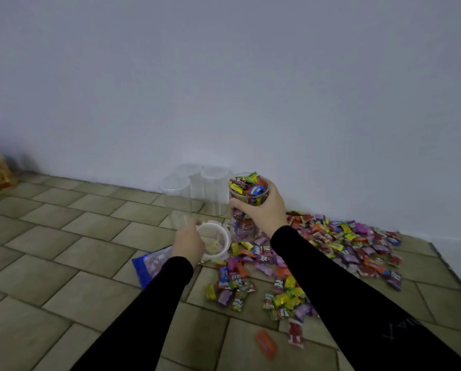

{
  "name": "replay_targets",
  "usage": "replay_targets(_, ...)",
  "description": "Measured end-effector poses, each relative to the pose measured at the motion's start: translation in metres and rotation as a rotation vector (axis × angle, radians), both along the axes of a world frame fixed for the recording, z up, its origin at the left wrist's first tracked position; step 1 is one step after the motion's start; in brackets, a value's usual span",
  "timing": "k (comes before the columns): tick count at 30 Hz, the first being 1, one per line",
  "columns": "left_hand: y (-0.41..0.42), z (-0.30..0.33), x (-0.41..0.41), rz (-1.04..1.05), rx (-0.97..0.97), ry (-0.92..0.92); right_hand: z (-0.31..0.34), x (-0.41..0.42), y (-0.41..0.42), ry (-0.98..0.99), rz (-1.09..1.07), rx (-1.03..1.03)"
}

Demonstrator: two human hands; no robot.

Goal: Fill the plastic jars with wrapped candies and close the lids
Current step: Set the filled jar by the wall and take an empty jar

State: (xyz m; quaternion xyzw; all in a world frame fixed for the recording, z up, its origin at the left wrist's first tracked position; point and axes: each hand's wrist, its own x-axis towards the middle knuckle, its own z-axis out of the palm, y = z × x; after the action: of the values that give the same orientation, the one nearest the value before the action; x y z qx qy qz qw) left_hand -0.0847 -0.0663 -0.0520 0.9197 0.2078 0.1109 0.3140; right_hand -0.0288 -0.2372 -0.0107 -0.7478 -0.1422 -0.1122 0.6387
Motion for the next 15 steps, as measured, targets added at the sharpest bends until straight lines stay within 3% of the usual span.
replay_targets(5,0.041,-0.002,0.028,-0.025,-0.004,-0.116,-0.006,0.032,0.050,0.021,-0.002,0.061)
replay_targets(15,0.086,-0.033,0.068,-0.193,0.162,-0.106,-0.040,0.078,0.108,0.078,-0.065,0.072)
